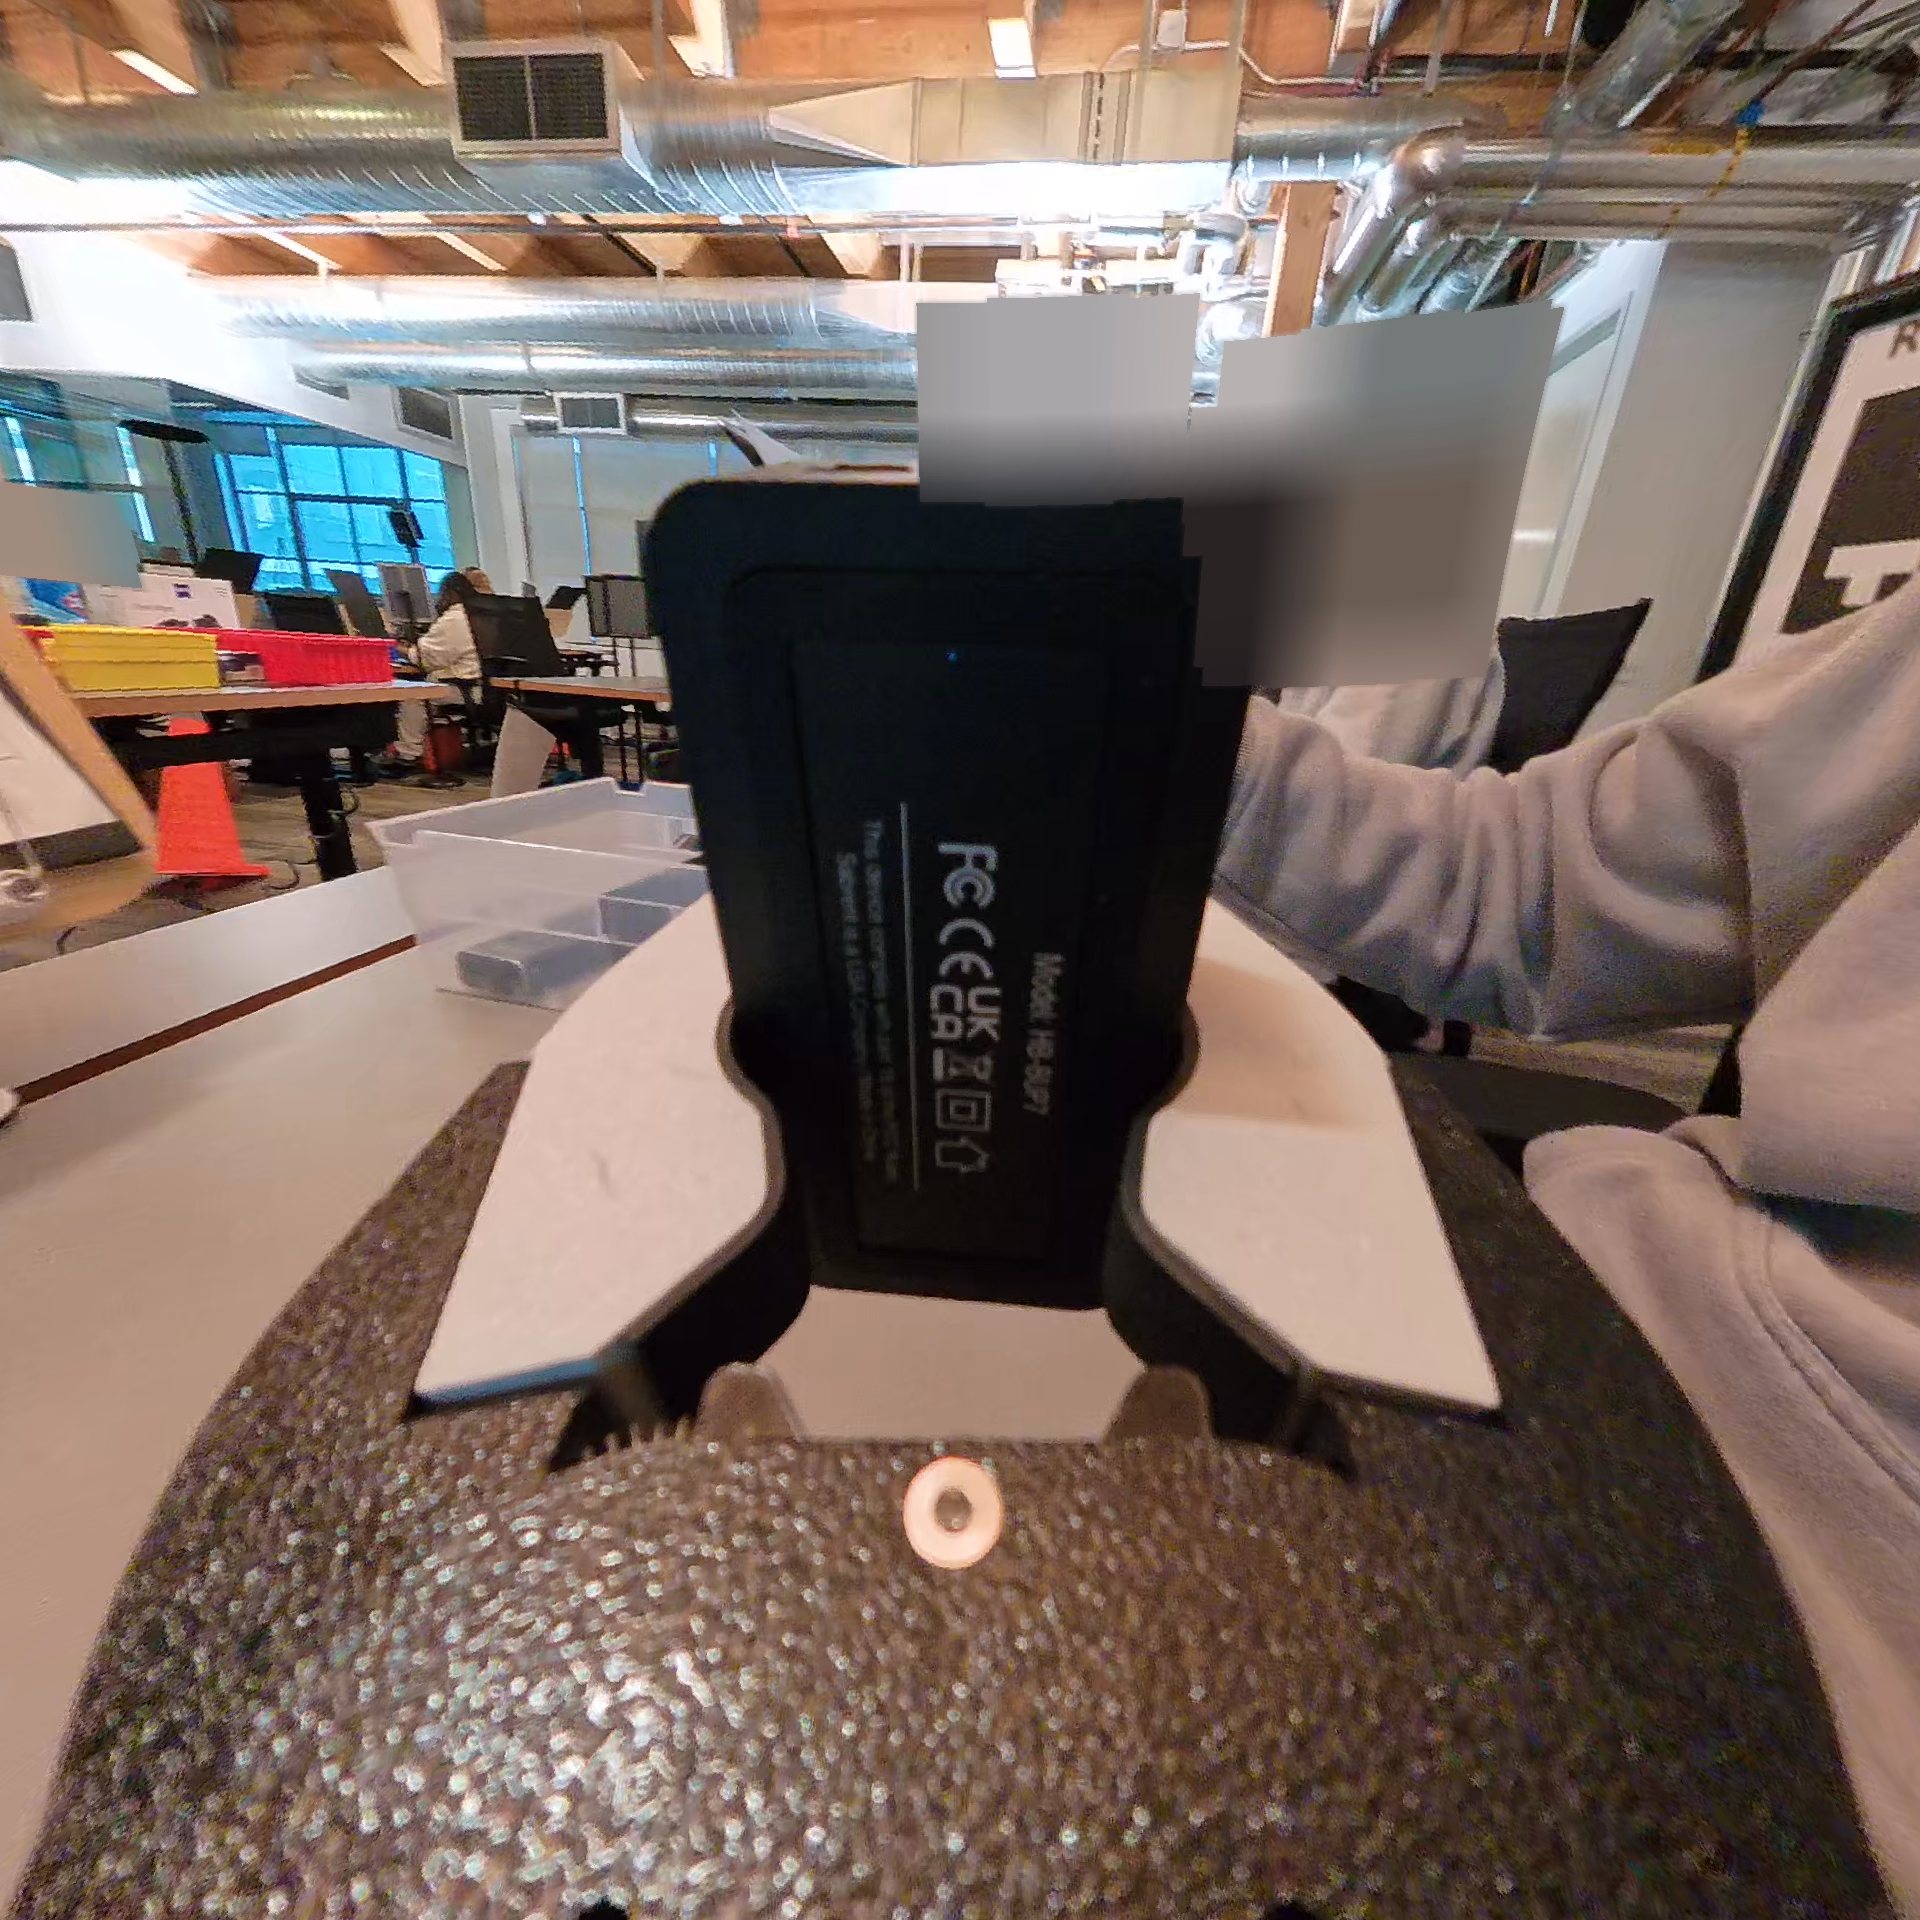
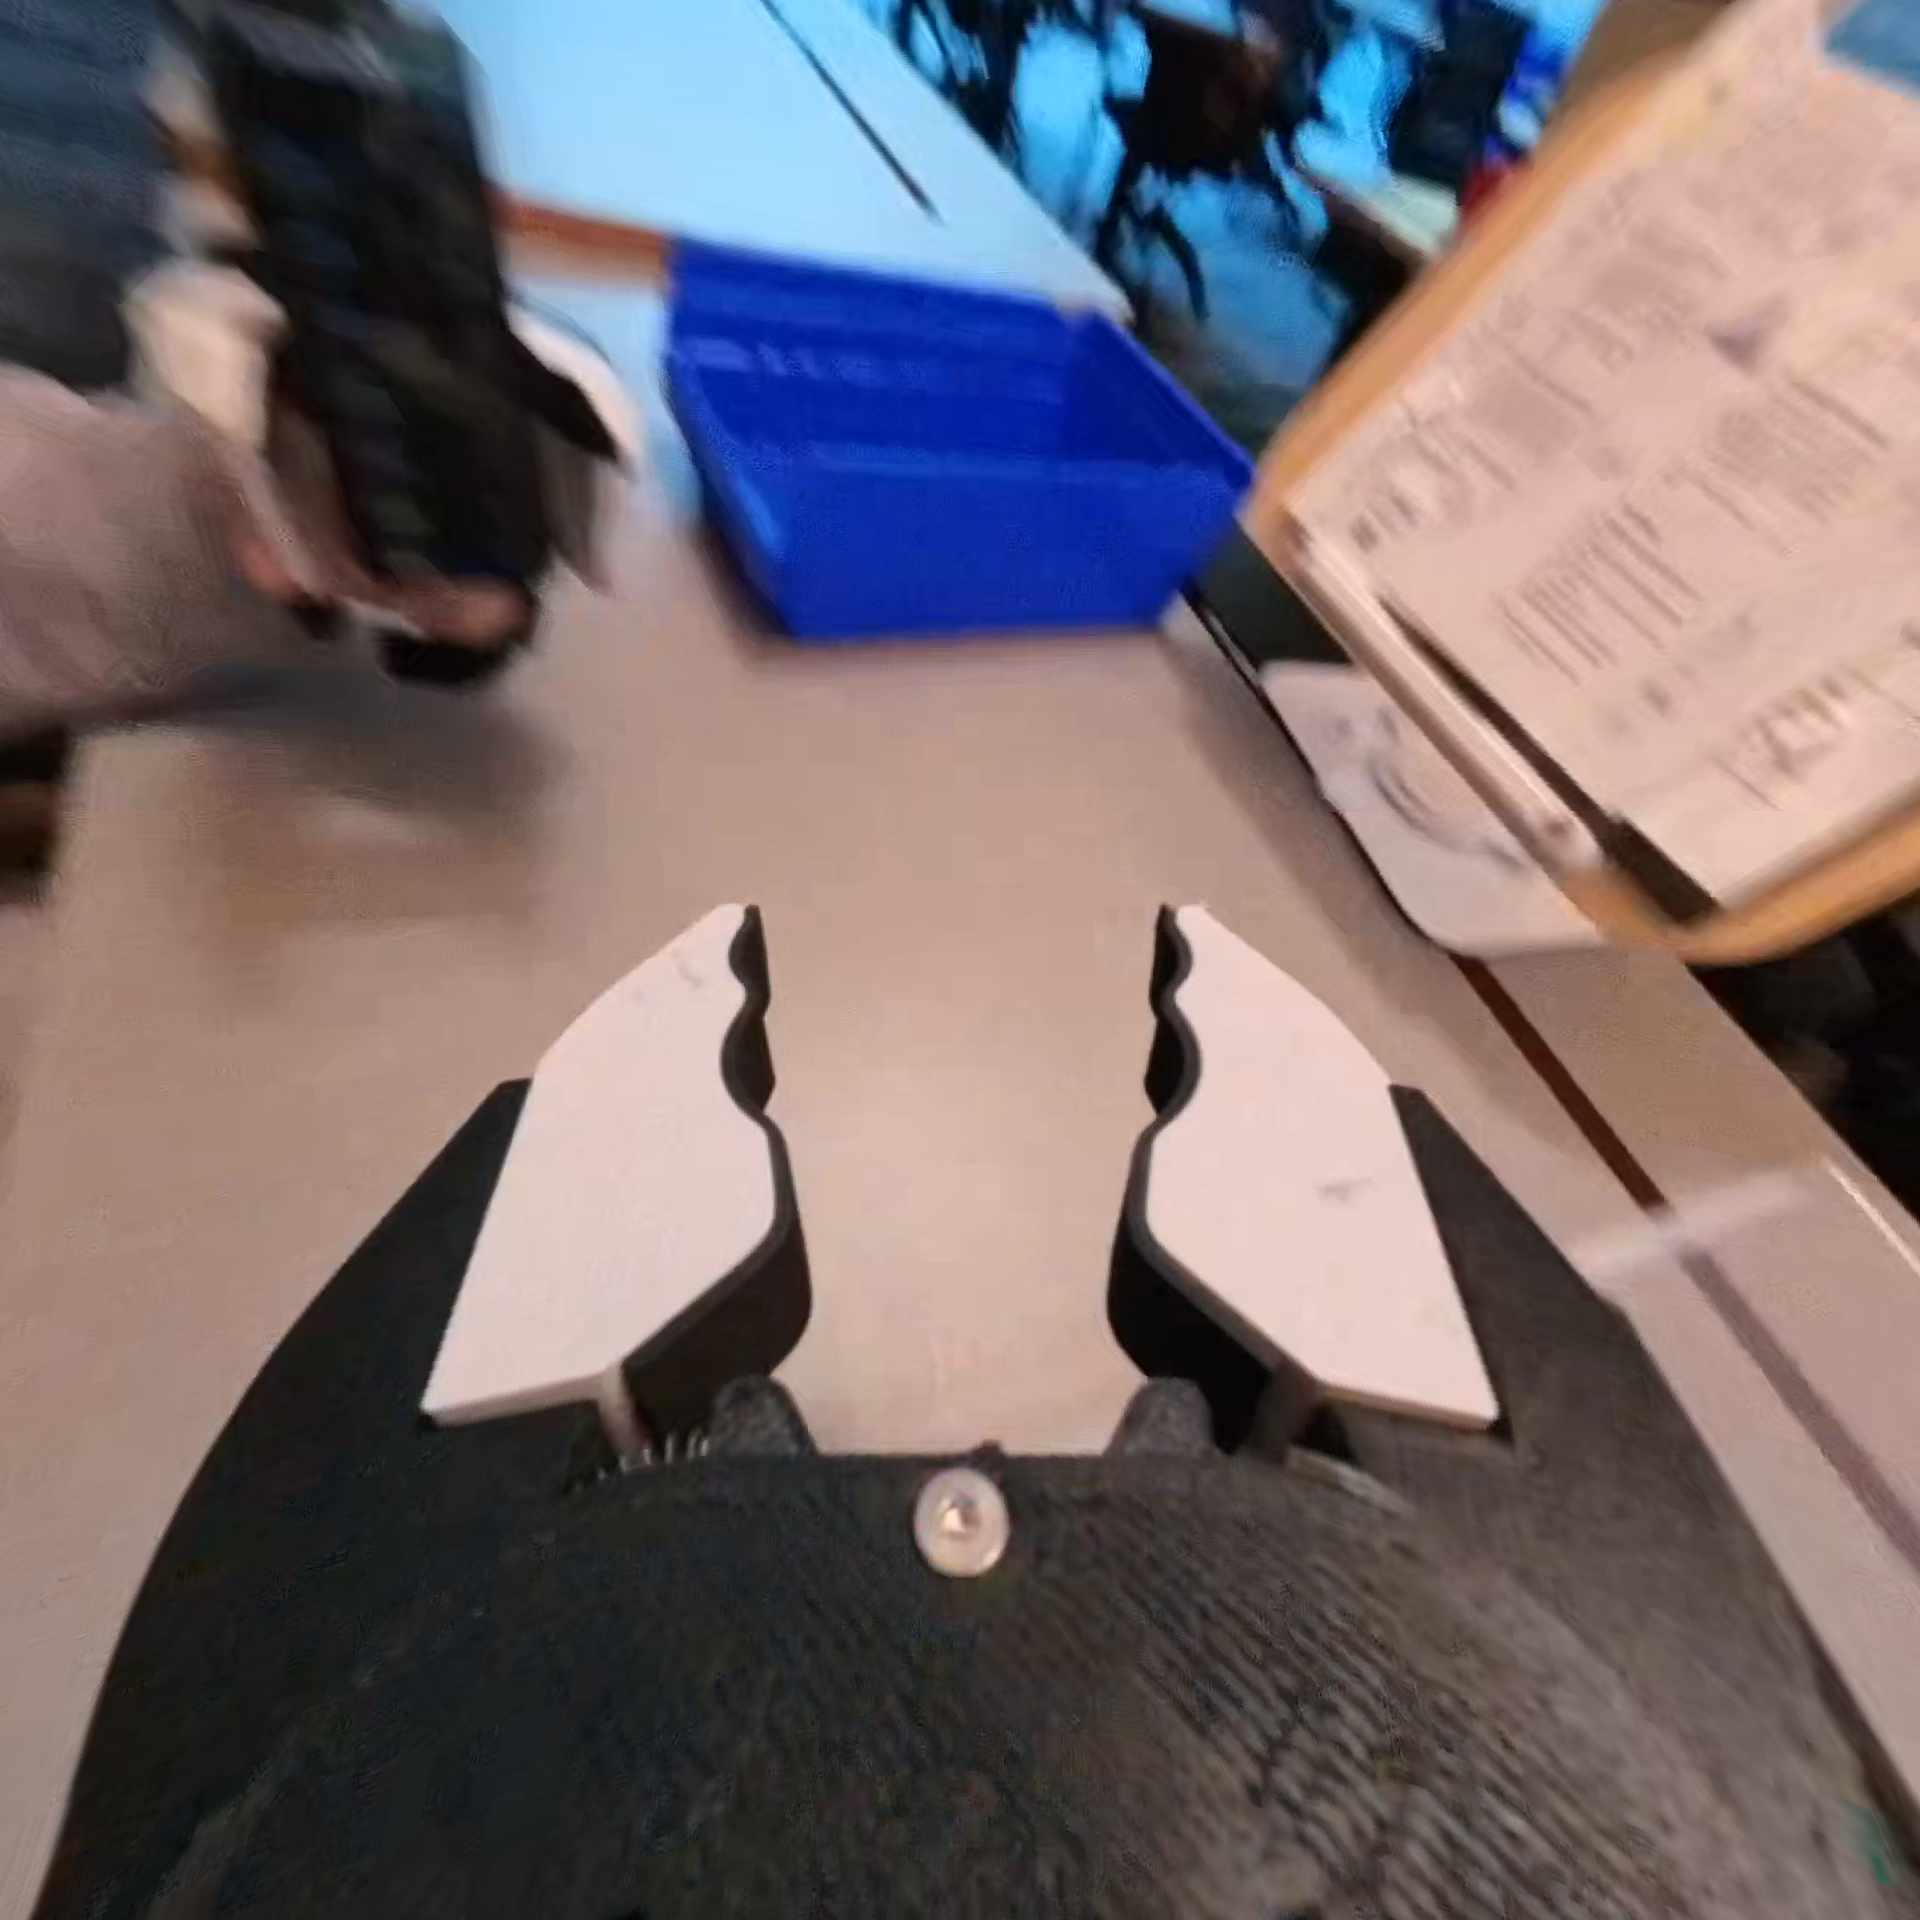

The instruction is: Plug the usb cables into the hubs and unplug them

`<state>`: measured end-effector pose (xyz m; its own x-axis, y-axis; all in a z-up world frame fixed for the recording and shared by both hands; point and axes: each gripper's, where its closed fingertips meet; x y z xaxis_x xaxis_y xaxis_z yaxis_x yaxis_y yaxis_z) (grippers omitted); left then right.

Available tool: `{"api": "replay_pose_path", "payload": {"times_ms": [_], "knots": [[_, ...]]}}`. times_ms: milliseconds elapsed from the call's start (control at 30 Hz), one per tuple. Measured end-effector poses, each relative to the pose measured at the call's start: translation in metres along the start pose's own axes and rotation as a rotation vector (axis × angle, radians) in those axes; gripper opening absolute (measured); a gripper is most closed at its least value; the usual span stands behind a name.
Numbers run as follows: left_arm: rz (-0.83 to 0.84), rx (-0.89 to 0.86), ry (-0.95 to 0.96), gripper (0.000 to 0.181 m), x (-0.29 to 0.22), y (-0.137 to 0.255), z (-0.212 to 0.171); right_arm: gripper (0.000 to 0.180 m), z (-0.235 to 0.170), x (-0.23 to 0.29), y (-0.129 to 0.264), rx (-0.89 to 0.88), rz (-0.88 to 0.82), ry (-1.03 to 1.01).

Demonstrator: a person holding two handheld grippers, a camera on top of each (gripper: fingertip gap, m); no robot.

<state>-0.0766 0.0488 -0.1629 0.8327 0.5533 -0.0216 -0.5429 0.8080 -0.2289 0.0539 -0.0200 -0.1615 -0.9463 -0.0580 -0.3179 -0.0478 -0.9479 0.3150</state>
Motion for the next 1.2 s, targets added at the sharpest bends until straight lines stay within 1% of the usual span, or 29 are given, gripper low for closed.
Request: {"api": "replay_pose_path", "payload": {"times_ms": [33,100,167,233,300,333,367,533,600,700,800,900,967,1033,1067,1133,1200], "knots": [[-0.013,0.007,-0.002,0.072,-0.002,-0.003,-0.002,0.072,0.024,0.029,-0.005,-0.088,0.058,-0.021],[-0.038,0.018,0.002,0.072,-0.006,-0.011,-0.007,0.074,0.055,0.078,-0.016,-0.173,0.147,-0.018],[-0.063,0.040,-0.007,0.072,-0.011,-0.017,-0.011,0.075,0.071,0.108,-0.029,-0.179,0.189,-0.005],[-0.071,0.074,-0.022,0.072,-0.014,-0.023,-0.017,0.076,0.078,0.123,-0.044,-0.137,0.195,-0.006],[-0.077,0.090,-0.040,0.072,-0.017,-0.028,-0.019,0.076,0.078,0.140,-0.052,-0.104,0.268,-0.003],[-0.084,0.092,-0.044,0.072,-0.019,-0.030,-0.020,0.071,0.080,0.145,-0.054,-0.110,0.291,-0.007],[-0.093,0.094,-0.048,0.072,-0.020,-0.032,-0.020,0.067,0.081,0.148,-0.056,-0.119,0.301,-0.005],[-0.081,0.113,-0.076,0.071,-0.018,-0.033,-0.026,0.060,0.079,0.153,-0.060,-0.127,0.307,-0.004],[-0.081,0.134,-0.111,0.072,-0.018,-0.031,-0.030,0.055,0.075,0.154,-0.061,-0.103,0.318,-0.020],[-0.068,0.176,-0.141,0.072,-0.017,-0.033,-0.036,0.055,0.072,0.153,-0.059,-0.095,0.313,0.038],[-0.042,0.163,-0.160,0.073,-0.016,-0.036,-0.034,0.054,0.072,0.150,-0.056,-0.091,0.279,0.087],[0.082,0.150,-0.119,0.082,0.003,-0.032,-0.033,0.055,0.075,0.118,-0.051,-0.086,0.139,0.129],[0.147,0.139,-0.120,0.086,0.013,-0.025,-0.031,0.055,0.071,0.066,-0.044,-0.034,-0.048,0.183],[0.142,0.128,-0.104,0.085,0.013,-0.021,-0.030,0.055,0.058,-0.004,-0.027,0.083,-0.275,0.263],[0.150,0.121,-0.100,0.085,0.014,-0.020,-0.028,0.055,0.052,-0.037,-0.015,0.146,-0.355,0.279],[0.161,0.120,-0.101,0.083,0.016,-0.019,-0.028,0.055,0.039,-0.094,0.006,0.249,-0.453,0.347],[0.180,0.130,-0.102,0.082,0.020,-0.018,-0.030,0.056,0.014,-0.149,0.023,0.411,-0.513,0.403]]}}
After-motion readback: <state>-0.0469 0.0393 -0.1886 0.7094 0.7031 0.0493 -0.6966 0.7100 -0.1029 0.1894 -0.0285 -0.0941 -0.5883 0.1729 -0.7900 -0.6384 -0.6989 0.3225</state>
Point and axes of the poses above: each gripper's, where its closed fingertips meet, y back along the fingers, z out of its top, x = y × z across the jaws, and after that the axes turned 11 degrees about -z, right-handed
